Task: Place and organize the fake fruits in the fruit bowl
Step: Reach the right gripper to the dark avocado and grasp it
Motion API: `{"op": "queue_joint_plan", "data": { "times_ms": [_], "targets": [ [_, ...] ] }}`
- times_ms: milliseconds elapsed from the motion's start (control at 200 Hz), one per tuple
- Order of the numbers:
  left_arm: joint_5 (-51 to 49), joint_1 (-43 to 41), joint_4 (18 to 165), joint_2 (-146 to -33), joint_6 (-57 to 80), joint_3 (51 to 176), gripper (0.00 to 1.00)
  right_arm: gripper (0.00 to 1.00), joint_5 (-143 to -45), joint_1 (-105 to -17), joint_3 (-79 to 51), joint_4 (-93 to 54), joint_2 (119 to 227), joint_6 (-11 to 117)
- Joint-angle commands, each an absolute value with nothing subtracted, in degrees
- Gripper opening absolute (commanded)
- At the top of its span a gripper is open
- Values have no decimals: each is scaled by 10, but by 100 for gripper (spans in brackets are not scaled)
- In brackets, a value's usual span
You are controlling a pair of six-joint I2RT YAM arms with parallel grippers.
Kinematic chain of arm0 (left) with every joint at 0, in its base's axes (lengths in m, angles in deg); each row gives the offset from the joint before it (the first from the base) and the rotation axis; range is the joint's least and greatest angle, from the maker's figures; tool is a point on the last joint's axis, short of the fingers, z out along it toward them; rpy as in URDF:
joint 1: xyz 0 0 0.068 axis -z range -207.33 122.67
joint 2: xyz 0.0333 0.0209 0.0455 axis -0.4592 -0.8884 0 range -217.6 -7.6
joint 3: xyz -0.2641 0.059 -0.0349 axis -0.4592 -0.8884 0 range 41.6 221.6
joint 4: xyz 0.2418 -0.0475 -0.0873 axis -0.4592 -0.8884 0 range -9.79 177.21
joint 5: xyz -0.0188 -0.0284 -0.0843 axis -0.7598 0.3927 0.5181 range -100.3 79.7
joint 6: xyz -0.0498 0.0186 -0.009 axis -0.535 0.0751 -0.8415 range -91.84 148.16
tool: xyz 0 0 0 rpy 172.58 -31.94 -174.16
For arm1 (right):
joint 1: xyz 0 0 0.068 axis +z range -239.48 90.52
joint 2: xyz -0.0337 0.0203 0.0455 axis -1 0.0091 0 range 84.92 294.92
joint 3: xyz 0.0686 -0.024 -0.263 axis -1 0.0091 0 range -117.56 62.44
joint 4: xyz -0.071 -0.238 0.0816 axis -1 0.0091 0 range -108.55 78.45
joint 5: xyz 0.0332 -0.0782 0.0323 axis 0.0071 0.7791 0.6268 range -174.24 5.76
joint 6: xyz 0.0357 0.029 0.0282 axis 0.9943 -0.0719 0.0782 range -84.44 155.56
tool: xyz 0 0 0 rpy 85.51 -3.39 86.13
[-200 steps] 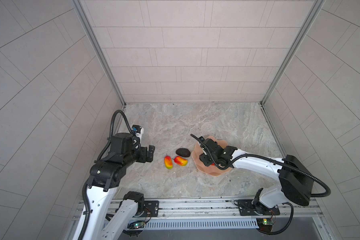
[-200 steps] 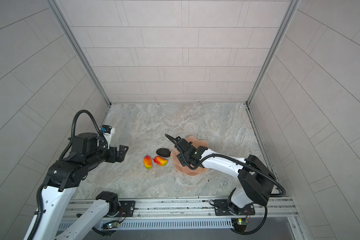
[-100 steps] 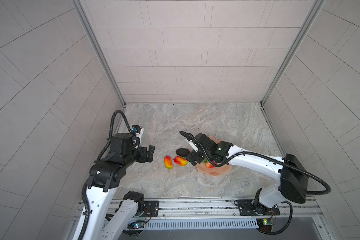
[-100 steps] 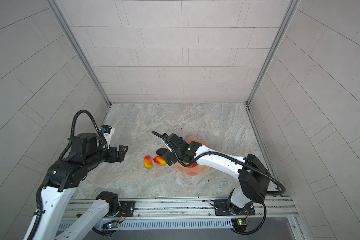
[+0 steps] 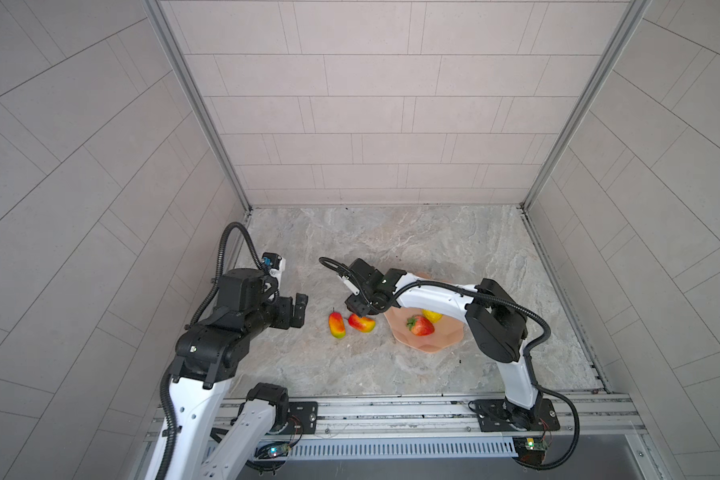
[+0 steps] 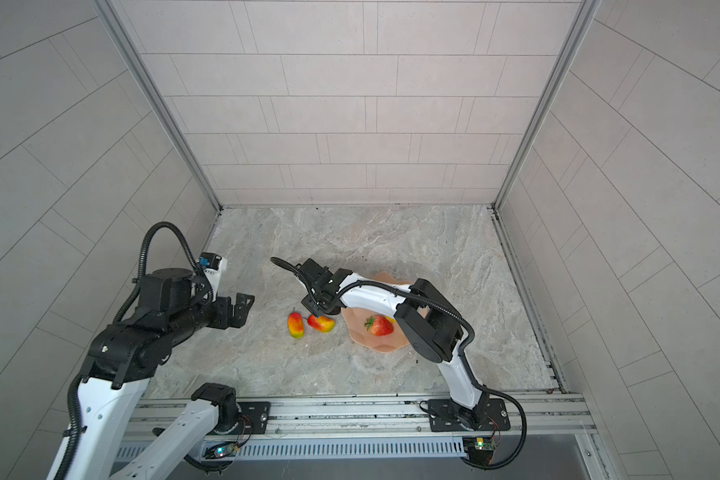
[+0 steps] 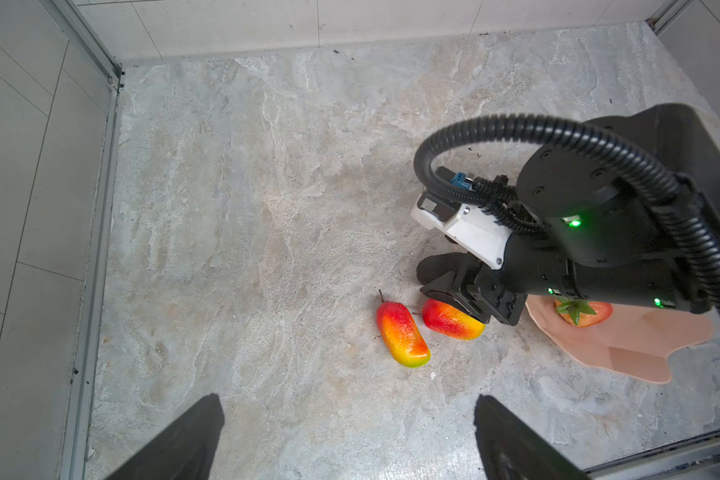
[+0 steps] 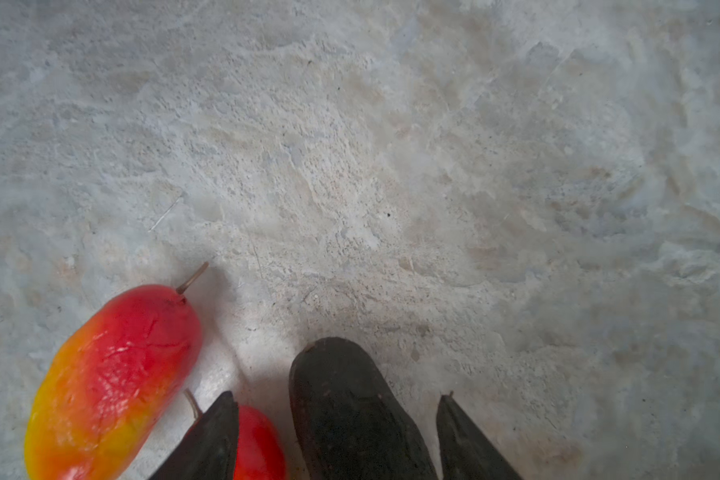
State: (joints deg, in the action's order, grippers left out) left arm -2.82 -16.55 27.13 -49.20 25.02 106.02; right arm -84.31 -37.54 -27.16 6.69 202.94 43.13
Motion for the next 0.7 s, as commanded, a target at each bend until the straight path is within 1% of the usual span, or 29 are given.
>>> {"op": "queue_joint_plan", "data": {
  "times_ms": [0,220,400,485,531,626,696],
  "targets": [
    [-37,-165,260,-486,254,1070,100,63,-824,-385,-281,100,2037,440],
    [-35,-165,263,-486,254,1064,100,59,-827,-393,-269,108,2048,443],
    [-35,-166,264,-487,254,1066,100,40,-844,-395,-276,114,2060,440],
    [-35,-165,266,-487,255,1065,100,37,-853,-395,-286,123,2069,437],
    [-35,-166,266,-487,254,1065,100,33,-858,-396,-290,124,2072,437],
    [-35,-165,265,-486,255,1065,100,19,-863,-396,-297,127,2075,437],
    [-35,-165,263,-485,254,1066,100,14,-865,-396,-301,130,2072,436]
  ]
}}
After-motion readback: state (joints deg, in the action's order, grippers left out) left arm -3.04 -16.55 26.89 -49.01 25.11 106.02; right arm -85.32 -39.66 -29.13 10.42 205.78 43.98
